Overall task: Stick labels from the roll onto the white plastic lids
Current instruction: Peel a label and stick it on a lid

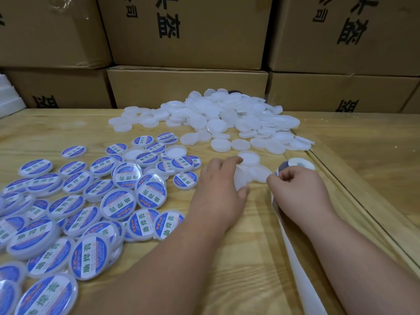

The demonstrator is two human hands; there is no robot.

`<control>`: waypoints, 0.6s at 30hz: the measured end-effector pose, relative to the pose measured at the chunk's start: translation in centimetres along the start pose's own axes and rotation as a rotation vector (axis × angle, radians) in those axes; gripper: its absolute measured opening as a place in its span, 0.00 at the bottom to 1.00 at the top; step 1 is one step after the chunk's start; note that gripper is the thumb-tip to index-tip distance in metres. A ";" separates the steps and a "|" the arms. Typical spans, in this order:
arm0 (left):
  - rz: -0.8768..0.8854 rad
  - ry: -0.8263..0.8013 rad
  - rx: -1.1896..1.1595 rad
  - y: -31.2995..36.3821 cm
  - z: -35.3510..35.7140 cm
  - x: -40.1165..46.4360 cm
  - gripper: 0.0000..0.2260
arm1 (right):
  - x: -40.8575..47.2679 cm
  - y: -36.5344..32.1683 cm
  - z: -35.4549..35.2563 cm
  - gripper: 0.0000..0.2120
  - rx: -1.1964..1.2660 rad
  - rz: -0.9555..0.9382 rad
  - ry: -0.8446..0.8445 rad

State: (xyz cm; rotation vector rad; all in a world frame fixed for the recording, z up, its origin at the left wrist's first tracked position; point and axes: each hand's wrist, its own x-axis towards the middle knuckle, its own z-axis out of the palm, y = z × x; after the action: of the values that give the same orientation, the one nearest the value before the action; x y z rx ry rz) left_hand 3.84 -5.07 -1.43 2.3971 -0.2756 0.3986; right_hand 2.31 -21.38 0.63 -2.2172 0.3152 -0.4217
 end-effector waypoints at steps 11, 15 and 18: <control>-0.207 0.032 -0.338 -0.4 -1.9 1.1 0.16 | -2.6 -2.4 0.2 0.11 0.512 -0.180 -0.482; -0.274 -0.021 -0.461 -1.0 -3.2 1.5 0.11 | -2.8 -2.7 0.1 0.09 0.568 -0.134 -0.542; -0.325 -0.010 -0.604 -0.9 -4.0 1.2 0.10 | -2.7 -2.5 0.0 0.09 0.547 -0.113 -0.540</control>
State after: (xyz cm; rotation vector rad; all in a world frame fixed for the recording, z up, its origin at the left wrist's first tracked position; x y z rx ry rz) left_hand 4.42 -1.93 1.36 1.8050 -0.0002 0.1250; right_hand 0.04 -18.84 2.06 -1.7231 -0.1985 0.0473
